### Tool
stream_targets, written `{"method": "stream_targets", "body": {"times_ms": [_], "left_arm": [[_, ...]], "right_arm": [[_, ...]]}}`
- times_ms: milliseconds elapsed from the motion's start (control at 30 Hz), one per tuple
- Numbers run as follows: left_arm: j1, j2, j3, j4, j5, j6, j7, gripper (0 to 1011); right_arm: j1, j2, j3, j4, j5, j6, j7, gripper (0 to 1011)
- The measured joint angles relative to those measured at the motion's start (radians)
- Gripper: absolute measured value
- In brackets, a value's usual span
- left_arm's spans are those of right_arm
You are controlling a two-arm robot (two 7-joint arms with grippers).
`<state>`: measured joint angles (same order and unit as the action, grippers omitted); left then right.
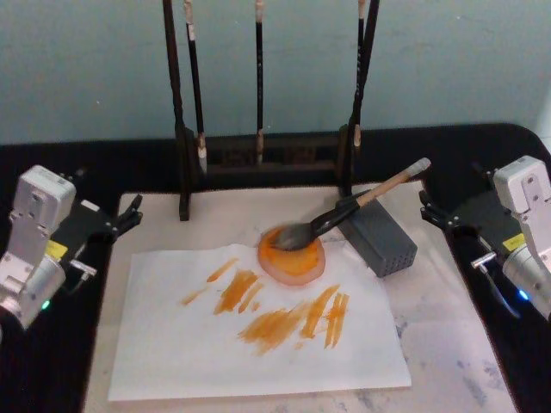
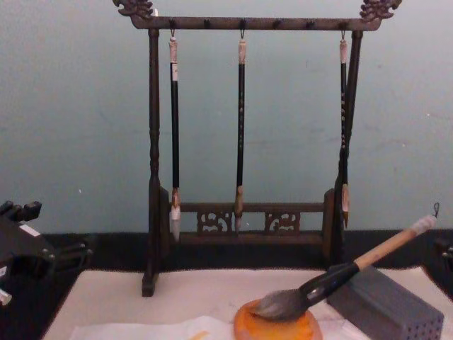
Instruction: Pick up the brush from the inkstone, write on the paper, then place the brush back to its original position.
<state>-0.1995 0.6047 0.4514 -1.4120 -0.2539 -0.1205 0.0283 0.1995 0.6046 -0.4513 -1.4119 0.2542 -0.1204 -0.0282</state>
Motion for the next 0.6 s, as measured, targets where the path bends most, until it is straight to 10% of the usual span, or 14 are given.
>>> {"method": "stream_targets", "body": {"times_ms": [600], "left_arm": [[0.000,0.000,0.000,0.000,0.000,0.000,0.000,1001]], "right_arm": [[0.000,0.000,0.000,0.000,0.000,0.000,0.000,1000]]}}
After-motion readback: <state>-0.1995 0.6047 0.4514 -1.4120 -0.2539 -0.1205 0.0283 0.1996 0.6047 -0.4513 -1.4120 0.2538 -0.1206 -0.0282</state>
